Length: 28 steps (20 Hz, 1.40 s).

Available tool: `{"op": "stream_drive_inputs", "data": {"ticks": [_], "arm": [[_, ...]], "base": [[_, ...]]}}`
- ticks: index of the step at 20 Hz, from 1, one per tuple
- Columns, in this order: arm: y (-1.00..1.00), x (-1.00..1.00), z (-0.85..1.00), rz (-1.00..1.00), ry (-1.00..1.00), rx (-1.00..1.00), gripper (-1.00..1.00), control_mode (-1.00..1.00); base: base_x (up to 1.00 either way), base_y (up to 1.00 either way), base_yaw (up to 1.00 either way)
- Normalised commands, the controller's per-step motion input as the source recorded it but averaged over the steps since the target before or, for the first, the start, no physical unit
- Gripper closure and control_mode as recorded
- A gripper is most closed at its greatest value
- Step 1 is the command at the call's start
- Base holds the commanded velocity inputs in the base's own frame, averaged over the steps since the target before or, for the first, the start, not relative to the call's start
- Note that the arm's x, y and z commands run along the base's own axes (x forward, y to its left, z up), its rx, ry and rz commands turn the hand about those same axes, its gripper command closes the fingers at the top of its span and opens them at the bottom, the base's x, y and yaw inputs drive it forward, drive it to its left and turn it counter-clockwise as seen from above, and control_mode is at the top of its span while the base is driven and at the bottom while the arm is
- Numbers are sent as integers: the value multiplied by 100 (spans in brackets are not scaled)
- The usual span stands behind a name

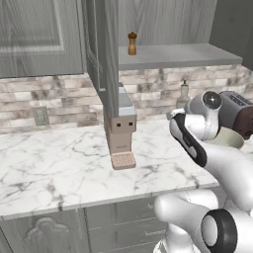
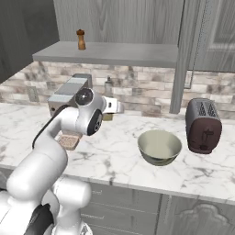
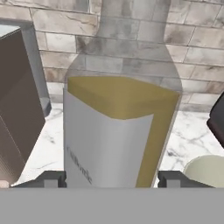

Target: Retrieve the bottle and the shaker from the cabinet and place them next to the mixing bowl on the counter. Then add garlic from the fridge to the mixing bowl.

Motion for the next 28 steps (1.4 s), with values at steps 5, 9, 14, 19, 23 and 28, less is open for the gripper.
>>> {"op": "stream_drive_inputs", "data": {"ticks": [5, 9, 14, 19, 23, 28], "arm": [[-3, -26, -41, 0, 3, 0, 100, -100], [0, -50, -33, -4, 1, 0, 100, -100], [0, -5, -22, -21, 0, -2, 100, -100], [0, 0, 0, -30, 0, 0, 100, -100], [0, 0, -15, -30, -2, 0, 100, -100], [-14, 0, -17, -16, -1, -3, 100, -100]], "base": [[0, 0, 0], [0, 0, 0], [0, 0, 0], [0, 0, 0], [0, 0, 0], [0, 0, 0]]}}
